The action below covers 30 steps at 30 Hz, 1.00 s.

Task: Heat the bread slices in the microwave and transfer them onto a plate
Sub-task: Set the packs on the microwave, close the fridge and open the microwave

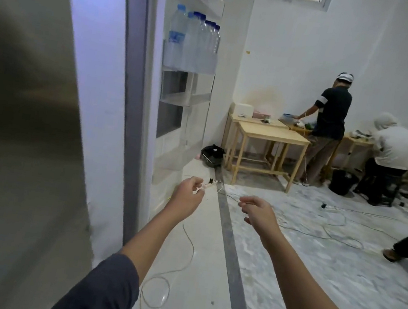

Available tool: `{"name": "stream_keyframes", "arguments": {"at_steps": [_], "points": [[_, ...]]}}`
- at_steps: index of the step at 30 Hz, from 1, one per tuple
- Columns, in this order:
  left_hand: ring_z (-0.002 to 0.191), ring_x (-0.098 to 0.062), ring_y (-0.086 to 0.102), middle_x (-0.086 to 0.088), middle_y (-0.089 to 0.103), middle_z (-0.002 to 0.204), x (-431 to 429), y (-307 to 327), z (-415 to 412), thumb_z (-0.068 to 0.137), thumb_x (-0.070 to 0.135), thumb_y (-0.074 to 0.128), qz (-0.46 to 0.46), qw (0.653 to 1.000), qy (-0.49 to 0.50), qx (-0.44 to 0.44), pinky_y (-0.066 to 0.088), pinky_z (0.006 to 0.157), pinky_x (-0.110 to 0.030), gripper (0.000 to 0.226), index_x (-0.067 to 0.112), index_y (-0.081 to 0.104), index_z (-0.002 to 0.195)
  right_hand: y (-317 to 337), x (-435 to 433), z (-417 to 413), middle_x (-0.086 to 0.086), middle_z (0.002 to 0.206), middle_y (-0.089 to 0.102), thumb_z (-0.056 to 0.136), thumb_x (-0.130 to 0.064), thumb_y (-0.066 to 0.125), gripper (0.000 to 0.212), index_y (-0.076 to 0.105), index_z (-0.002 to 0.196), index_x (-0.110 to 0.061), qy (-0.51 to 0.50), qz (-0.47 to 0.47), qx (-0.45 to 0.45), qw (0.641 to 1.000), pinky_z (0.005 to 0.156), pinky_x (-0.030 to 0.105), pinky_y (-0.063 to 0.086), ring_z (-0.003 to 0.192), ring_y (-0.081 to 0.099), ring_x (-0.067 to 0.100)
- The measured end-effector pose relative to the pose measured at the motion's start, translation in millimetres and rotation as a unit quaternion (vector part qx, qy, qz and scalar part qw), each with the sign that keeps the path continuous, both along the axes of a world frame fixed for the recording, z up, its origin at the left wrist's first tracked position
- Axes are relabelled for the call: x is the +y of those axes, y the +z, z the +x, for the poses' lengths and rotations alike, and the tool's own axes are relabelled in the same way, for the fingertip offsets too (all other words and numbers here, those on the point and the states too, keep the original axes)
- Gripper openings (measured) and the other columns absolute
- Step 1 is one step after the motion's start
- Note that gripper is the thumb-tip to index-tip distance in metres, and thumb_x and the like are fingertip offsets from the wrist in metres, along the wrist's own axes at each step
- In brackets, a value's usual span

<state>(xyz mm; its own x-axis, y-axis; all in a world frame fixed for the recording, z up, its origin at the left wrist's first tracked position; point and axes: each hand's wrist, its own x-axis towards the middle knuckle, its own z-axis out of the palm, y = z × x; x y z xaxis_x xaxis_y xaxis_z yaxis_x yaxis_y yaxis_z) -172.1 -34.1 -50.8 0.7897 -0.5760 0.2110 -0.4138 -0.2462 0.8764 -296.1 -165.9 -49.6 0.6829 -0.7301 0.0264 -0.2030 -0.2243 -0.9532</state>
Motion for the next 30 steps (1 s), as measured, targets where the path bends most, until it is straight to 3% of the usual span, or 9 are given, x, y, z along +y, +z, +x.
{"name": "stream_keyframes", "arguments": {"at_steps": [8,13,20,23,26,30], "points": [[0.116,-0.022,0.053,-0.010,0.058,0.122,-135.2,22.9,156.6,0.090,0.008,0.048,-0.011,1.000,-0.010,-0.023,0.038,0.093,-0.023,0.033,0.004,0.054,0.122,14.5,-134.3,148.8,0.009,0.111,0.065,0.088,-0.007,0.051,0.022,0.063,0.105,-0.012,-0.013,0.014,-0.004,1.000,0.095,0.039,0.044,0.107,0.057,0.023],[0.118,-0.021,0.052,-0.009,0.058,0.125,-210.9,21.5,218.0,0.091,0.009,0.047,0.003,1.000,-0.015,-0.025,0.038,0.097,-0.027,0.034,0.006,0.053,0.124,11.8,-210.5,203.1,0.009,0.114,0.065,0.089,-0.010,0.051,0.019,0.063,0.104,-0.015,-0.019,0.014,0.002,1.000,0.097,0.042,0.044,0.109,0.057,0.024],[0.120,-0.020,0.051,-0.009,0.056,0.128,-327.9,14.7,290.8,0.091,0.009,0.047,0.004,1.000,-0.006,-0.029,0.035,0.093,-0.021,0.034,0.007,0.053,0.124,7.3,-330.9,282.9,0.008,0.114,0.064,0.089,-0.010,0.052,0.020,0.063,0.105,-0.015,-0.005,0.018,-0.001,1.000,0.097,0.040,0.044,0.107,0.056,0.023],[0.120,-0.020,0.051,-0.011,0.050,0.136,-384.9,16.0,326.9,0.091,0.010,0.048,0.007,0.999,0.007,-0.044,0.035,0.094,-0.021,0.032,0.007,0.054,0.122,7.8,-387.5,324.3,0.009,0.113,0.063,0.089,-0.007,0.050,0.023,0.063,0.108,-0.009,0.021,0.010,-0.007,1.000,0.089,0.036,0.045,0.098,0.056,0.022],[0.120,-0.021,0.051,-0.009,0.056,0.129,-436.4,25.5,363.3,0.091,0.012,0.048,-0.004,0.998,0.045,-0.044,0.037,0.098,-0.025,0.033,0.008,0.053,0.124,9.5,-442.3,366.6,0.010,0.112,0.064,0.089,-0.005,0.051,0.024,0.063,0.110,-0.007,0.054,0.001,0.000,0.999,0.088,0.035,0.045,0.097,0.056,0.019],[0.117,-0.017,0.051,-0.005,0.057,0.125,-484.3,36.4,405.2,0.094,0.016,0.047,-0.001,0.996,0.074,-0.054,0.036,0.092,-0.021,0.031,0.008,0.054,0.123,11.0,-501.9,423.1,0.009,0.107,0.063,0.089,-0.003,0.051,0.024,0.063,0.110,-0.004,0.092,0.000,0.006,0.996,0.078,0.028,0.044,0.096,0.056,0.018]]}}
